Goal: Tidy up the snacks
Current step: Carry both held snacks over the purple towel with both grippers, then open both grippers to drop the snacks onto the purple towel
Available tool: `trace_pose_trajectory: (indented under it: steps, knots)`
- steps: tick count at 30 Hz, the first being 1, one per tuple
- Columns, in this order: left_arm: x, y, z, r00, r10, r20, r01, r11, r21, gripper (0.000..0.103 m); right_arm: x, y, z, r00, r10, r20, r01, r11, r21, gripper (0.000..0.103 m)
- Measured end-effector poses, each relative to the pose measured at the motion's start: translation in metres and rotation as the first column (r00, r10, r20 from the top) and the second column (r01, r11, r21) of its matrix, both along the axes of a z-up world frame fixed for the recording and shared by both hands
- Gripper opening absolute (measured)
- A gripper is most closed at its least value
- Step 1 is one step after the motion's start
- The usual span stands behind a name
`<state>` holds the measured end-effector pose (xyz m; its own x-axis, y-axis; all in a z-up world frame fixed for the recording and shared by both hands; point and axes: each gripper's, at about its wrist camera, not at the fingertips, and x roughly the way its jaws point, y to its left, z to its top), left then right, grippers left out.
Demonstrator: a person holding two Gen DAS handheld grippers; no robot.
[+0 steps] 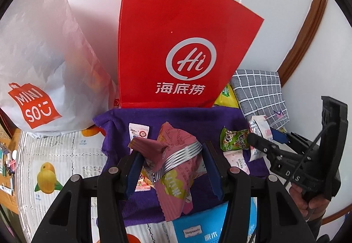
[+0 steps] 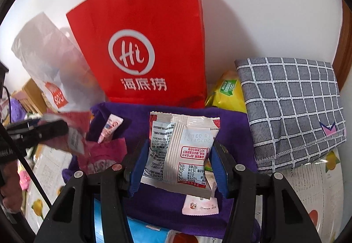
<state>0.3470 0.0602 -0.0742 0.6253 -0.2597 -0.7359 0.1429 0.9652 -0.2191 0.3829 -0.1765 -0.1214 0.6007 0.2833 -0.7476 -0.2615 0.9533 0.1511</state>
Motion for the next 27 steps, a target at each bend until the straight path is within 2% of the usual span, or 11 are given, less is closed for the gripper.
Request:
trace_pose_trajectory:
  steps: [9,16,27]
  knots:
    - [0.02,0.002,-0.015,1.0,-0.002,-0.031,0.002,1.0,-0.011,0.051,0.012,-0.002,-0.021,0.999,0.001,-0.052,-0.002,1.0,-0.016,0.055]
    - [0.033,0.004,-0.033,0.997,0.003,-0.071,-0.004,1.0,-0.016,0.051,0.015,0.008,-0.038,0.994,0.042,-0.096,-0.046,0.998,-0.036,0.055]
    - [0.043,0.002,-0.047,0.996,-0.002,-0.09,0.0,1.0,-0.027,0.051,0.019,0.02,-0.06,0.986,0.072,-0.147,-0.083,0.994,-0.071,0.055]
